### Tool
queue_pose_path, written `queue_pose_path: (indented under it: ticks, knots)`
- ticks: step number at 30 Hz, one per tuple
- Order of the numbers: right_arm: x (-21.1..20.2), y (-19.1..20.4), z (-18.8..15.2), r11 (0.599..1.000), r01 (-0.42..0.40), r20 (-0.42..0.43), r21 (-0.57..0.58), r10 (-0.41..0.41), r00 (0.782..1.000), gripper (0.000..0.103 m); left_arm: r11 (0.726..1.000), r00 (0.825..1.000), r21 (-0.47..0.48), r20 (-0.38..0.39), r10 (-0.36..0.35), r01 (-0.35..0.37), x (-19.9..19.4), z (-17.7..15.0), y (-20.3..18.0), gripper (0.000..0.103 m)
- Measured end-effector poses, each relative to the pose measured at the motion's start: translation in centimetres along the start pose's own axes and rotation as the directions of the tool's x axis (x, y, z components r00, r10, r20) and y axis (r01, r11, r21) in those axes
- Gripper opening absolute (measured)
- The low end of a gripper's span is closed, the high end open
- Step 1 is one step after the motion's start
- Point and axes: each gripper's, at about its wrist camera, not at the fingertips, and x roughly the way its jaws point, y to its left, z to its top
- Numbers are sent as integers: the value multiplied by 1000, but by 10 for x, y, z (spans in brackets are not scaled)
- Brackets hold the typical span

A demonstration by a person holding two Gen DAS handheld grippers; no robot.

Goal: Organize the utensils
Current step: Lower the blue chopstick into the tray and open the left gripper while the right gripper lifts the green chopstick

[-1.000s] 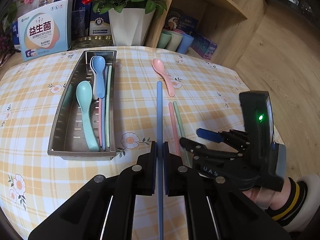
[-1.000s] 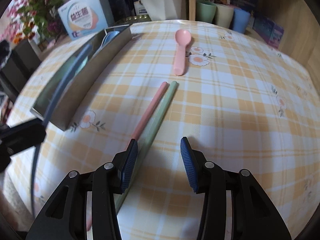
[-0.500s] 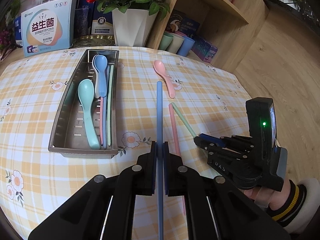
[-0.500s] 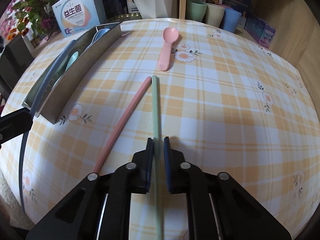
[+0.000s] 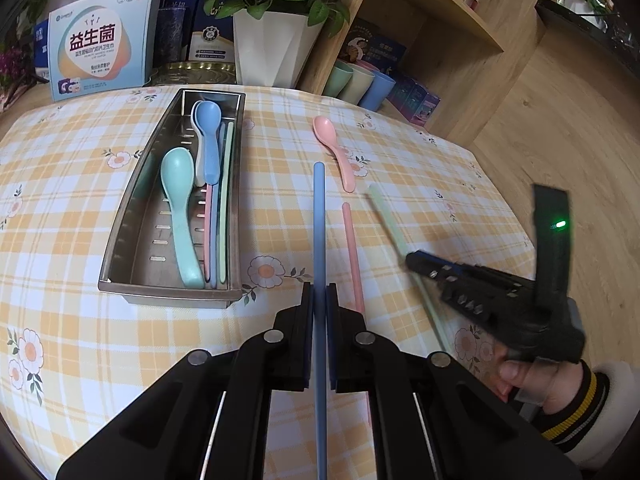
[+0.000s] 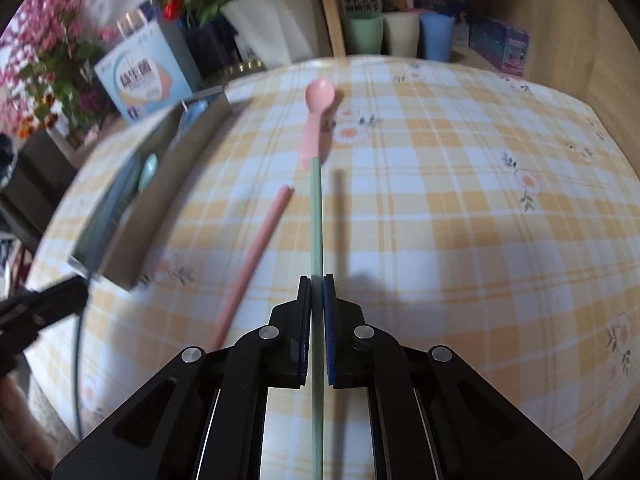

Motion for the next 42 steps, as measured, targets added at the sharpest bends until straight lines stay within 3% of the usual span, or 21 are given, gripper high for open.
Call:
queue_pose_path:
  ticks: [6, 14, 20, 24, 31, 42]
  knots:
    - [-17, 0, 12, 998, -55, 61, 31, 53, 997, 6, 1000, 1000, -19, 9, -15, 15, -8, 11, 5, 6]
    - [-20, -8, 18, 992, -101, 81, 79, 95, 992, 6, 994, 999, -108, 47, -5, 10, -25, 69, 45, 6]
    - [-20, -20, 19, 988, -101, 89, 116, 91, 992, 6, 994, 1000, -113, 27, 10, -6, 5, 121, 63, 6]
    - [-21, -31, 18, 986, -90, 91, 143, 77, 993, 6, 989, 999, -145, -40, 18, -23, 46, 141, 74, 6]
    - [-24, -46, 22, 984, -72, 95, 166, 57, 994, 6, 986, 990, -146, -129, 63, -82, 85, 136, 83, 6]
    - [-21, -44, 22, 983, -69, 78, 173, 56, 995, 6, 987, 977, -84, -176, 117, -134, 104, 135, 84, 6]
